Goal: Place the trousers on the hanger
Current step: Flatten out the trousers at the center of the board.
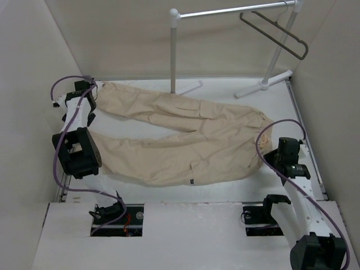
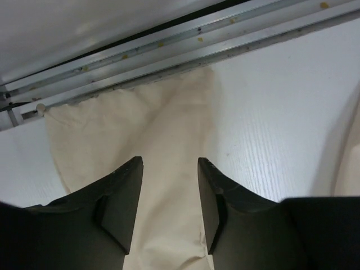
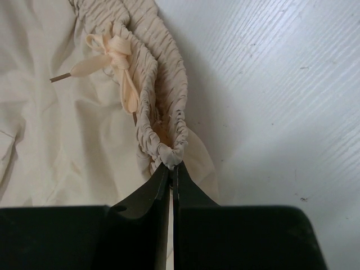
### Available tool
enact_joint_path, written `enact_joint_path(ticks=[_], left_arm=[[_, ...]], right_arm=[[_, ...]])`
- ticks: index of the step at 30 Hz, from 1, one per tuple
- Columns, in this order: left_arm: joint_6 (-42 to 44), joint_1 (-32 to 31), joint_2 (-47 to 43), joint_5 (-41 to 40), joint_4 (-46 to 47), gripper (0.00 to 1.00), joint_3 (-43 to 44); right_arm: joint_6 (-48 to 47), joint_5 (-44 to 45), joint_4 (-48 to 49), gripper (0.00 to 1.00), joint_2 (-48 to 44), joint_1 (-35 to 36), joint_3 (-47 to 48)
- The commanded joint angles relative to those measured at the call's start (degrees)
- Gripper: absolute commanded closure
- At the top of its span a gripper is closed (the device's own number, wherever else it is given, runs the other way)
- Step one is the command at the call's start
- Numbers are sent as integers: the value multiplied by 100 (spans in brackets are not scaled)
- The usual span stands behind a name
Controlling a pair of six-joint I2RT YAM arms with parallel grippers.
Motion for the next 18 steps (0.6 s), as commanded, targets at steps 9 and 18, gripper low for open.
enact_joint_path(ticks=[9,18], left_arm=[[221,251,-3188,1027,619,52,-2912],[80,1120,-4019,1497,874,53,-4692]], right_arm=[[-39,5,-198,96,-567,-94,0],[-47,-75,-557,97,-585,-94,245]])
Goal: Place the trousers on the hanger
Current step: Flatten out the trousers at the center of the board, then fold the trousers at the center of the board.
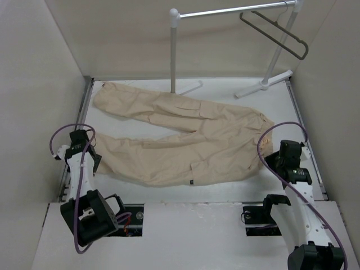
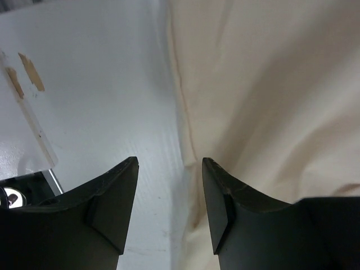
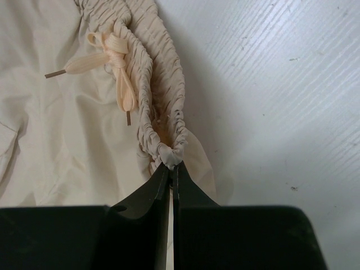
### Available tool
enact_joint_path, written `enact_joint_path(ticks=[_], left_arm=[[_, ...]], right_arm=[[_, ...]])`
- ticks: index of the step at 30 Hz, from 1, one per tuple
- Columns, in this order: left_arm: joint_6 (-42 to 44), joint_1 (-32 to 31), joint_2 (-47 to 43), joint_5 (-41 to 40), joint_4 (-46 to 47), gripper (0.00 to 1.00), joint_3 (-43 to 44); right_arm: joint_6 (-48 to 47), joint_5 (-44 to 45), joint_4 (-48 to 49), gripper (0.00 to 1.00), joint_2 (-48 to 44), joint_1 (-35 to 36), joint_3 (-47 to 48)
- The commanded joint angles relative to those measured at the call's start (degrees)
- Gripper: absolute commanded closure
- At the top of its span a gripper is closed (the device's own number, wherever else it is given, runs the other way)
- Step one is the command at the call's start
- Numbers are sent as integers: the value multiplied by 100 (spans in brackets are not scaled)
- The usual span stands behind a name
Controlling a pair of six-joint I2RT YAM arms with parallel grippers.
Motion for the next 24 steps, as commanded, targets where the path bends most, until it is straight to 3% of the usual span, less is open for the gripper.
enact_joint_path(ticks=[1,5,17,24], left_arm=[[-124,353,169,73,361,53,-181],[-255,776,486,239,765,52,-77],[-537,1190,1707,125,1372,55,618],[-608,1233,1831,389,2233,61,-49]], right_arm=[[-8,2,-241,97,-50,2,311],[9,-95,-285,97,-23,-41,373],[-35,-103,-75,97,117,-138,382],[-35,-121,57,97,197,-217,443]])
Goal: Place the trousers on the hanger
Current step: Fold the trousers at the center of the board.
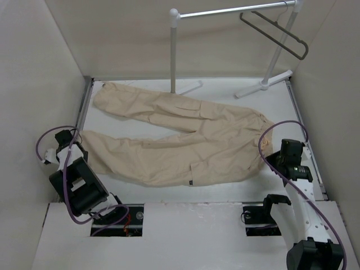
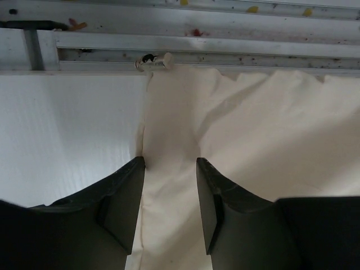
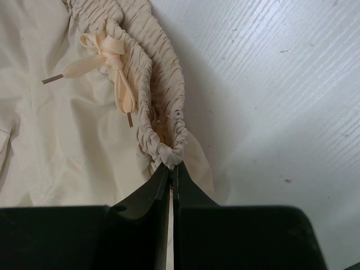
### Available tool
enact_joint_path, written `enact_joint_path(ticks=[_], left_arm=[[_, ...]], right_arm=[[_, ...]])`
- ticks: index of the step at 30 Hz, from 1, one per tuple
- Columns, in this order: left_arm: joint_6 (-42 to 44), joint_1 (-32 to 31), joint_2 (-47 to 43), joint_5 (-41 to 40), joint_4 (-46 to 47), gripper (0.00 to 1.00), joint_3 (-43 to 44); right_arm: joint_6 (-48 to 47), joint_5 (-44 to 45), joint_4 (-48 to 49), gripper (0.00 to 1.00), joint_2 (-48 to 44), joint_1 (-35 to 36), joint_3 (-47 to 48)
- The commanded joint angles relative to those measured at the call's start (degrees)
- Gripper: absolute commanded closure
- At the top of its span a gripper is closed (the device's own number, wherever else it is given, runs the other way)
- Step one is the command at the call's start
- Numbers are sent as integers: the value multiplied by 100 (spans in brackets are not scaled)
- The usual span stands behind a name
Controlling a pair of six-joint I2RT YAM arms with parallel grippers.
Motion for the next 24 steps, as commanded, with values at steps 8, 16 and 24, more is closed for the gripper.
enact_joint_path(ticks=[8,16,24], left_arm=[[-134,181,-145,294,984,73,-859],[-186,-83,-1173,-311,-621,99,395],[-107,-434,-1455,-1129,-2100,100,2014]], right_arm=[[-15,65,421,97,182,-194,249],[134,196,-394,100,-563,-396,371],[284,845,-1932,100,-1644,244,1442]])
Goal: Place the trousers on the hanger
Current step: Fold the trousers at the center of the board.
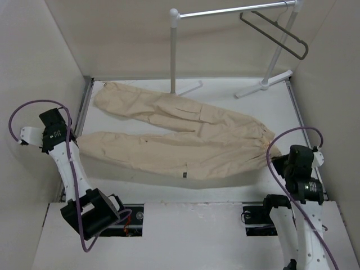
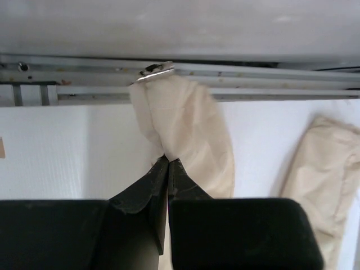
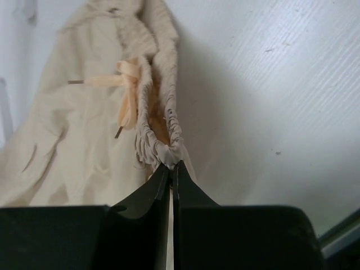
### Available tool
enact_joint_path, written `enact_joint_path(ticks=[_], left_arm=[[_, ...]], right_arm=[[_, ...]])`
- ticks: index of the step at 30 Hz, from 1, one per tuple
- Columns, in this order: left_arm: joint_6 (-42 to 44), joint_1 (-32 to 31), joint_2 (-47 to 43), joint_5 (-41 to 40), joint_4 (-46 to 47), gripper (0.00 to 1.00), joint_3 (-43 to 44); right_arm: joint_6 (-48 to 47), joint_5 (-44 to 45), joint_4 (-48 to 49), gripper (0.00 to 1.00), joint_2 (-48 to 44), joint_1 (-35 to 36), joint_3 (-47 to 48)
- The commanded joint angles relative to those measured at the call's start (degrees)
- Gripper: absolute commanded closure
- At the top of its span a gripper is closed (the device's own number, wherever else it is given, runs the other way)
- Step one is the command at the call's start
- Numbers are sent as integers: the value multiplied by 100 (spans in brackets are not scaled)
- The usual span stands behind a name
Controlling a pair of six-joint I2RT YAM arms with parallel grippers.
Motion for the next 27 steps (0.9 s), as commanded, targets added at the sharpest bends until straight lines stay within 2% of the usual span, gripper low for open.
enact_joint_path(ticks=[1,4,7,13,17,21,27], left_arm=[[20,-120,-120,-550,-826,100,432],[81,-199,-32,-586,-809,100,573],[116,-278,204,-595,-739,100,1037],[502,-927,1530,-832,-397,100,2803],[565,-1323,2286,-911,-54,100,3428],[626,-1683,3305,-946,-62,100,4525],[960,-2097,4966,-1122,-272,100,6748]], right_arm=[[63,818,-773,100,-461,346,925],[-69,1259,-968,100,-383,504,936],[-113,1040,-680,100,-103,505,752],[-78,611,-204,100,742,242,505],[-34,178,-80,100,953,30,197],[-148,196,148,99,1260,-163,346],[-244,73,903,99,2551,-383,1013]])
